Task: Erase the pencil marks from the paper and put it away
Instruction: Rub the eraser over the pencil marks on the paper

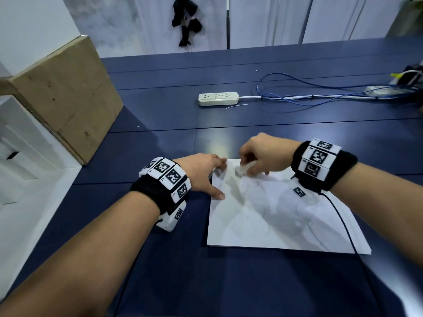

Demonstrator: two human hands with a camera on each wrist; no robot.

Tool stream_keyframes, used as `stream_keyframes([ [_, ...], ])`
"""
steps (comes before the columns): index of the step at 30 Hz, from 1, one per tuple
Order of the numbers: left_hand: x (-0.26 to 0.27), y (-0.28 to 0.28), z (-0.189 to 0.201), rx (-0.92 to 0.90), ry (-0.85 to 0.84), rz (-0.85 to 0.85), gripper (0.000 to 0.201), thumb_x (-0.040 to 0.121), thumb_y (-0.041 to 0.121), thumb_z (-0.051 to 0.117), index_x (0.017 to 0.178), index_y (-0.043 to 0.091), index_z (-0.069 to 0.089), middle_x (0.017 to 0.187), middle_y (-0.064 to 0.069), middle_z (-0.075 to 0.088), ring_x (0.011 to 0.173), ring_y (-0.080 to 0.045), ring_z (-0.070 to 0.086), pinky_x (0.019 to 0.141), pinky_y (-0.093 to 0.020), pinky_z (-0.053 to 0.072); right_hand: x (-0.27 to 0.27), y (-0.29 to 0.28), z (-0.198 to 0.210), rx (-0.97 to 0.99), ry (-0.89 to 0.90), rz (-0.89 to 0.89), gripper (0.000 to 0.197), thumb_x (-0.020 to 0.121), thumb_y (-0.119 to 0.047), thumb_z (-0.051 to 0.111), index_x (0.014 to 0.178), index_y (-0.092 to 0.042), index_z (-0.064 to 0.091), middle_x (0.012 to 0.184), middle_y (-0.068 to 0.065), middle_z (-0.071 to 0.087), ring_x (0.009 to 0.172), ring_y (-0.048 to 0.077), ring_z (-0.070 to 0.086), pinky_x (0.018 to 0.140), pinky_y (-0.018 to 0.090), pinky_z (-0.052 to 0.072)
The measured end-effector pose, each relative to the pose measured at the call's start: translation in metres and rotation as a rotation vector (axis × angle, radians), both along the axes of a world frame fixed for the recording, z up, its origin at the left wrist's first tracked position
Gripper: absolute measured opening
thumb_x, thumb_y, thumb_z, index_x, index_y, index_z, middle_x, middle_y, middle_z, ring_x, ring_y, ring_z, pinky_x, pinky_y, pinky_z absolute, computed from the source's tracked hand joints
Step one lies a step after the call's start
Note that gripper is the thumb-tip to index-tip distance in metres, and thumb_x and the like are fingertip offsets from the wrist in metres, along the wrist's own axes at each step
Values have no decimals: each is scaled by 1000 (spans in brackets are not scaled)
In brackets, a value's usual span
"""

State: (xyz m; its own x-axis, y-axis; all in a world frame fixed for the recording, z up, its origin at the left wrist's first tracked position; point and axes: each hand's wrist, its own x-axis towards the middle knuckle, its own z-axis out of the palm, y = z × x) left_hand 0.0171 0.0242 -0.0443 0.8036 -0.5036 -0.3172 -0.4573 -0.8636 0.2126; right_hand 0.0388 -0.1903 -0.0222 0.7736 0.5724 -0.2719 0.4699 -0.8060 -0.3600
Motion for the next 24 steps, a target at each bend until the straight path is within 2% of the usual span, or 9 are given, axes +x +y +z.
stream_keyframes([
  [2, 0, 1, 0, -6, 1, -6, 89, 71, 56, 78, 143, 17, 42, 146, 10, 40, 130, -13, 44, 104, -22, 32, -16, -1, -1, -19, 160, 120, 15, 74, -18, 80, 82, -21, 68, 69, -5, 69, 50, 15, 67, 57, 28, 57],
  [4, -1, 1, 0, -1, 4, -6, 88, 72, 56, 78, 143, 17, 42, 147, 11, 39, 131, -12, 43, 104, -22, 32, -20, 0, -2, -42, 196, 156, 16, 73, -19, 81, 83, -22, 68, 66, -7, 69, 49, 14, 67, 61, 30, 57],
  [8, -1, -1, 1, 16, 1, 2, 83, 71, 58, 77, 137, 18, 47, 137, 8, 46, 121, -15, 49, 93, -20, 34, 9, 3, -2, -31, -49, -8, 16, 77, -22, 76, 76, -25, 60, 71, -8, 63, 52, 18, 69, 64, 35, 60],
  [11, 0, -1, 1, 20, 1, 4, 80, 70, 58, 78, 135, 21, 48, 135, 10, 46, 120, -14, 49, 92, -20, 34, 16, 0, -3, -6, -113, -82, 22, 78, -20, 74, 70, -27, 55, 76, -1, 64, 53, 19, 69, 57, 32, 57],
  [14, 0, -1, 0, 12, -2, 3, 90, 70, 58, 77, 143, 18, 41, 140, 10, 44, 125, -14, 47, 96, -20, 33, -6, -4, -2, -17, 74, 50, 15, 75, -18, 78, 76, -24, 64, 68, -4, 68, 48, 13, 66, 55, 27, 56],
  [16, 0, 0, 0, 13, 5, 7, 92, 71, 57, 77, 145, 18, 40, 144, 11, 41, 129, -12, 44, 103, -22, 32, -19, -4, -2, -26, 205, 121, 14, 73, -17, 80, 82, -20, 69, 68, -3, 70, 48, 14, 66, 57, 26, 55],
  [19, -1, -2, 2, 23, 5, 0, 92, 70, 59, 77, 144, 17, 40, 141, 9, 43, 126, -14, 46, 100, -22, 34, -8, -1, -1, -31, 84, 83, 15, 74, -19, 80, 83, -22, 68, 65, -7, 67, 50, 16, 68, 60, 24, 56],
  [21, -1, -2, 3, 29, 0, 2, 88, 71, 59, 77, 140, 17, 44, 139, 8, 44, 123, -14, 48, 93, -20, 33, 8, 2, 1, -27, -52, -32, 17, 77, -21, 78, 80, -26, 62, 73, -7, 64, 53, 19, 69, 61, 30, 59],
  [24, -1, -3, 4, 37, -5, -3, 85, 71, 59, 77, 138, 17, 46, 142, 8, 43, 123, -14, 48, 96, -21, 34, 14, -2, -1, -3, -111, -96, 18, 76, -20, 77, 76, -26, 59, 79, -2, 65, 53, 19, 69, 58, 31, 58],
])
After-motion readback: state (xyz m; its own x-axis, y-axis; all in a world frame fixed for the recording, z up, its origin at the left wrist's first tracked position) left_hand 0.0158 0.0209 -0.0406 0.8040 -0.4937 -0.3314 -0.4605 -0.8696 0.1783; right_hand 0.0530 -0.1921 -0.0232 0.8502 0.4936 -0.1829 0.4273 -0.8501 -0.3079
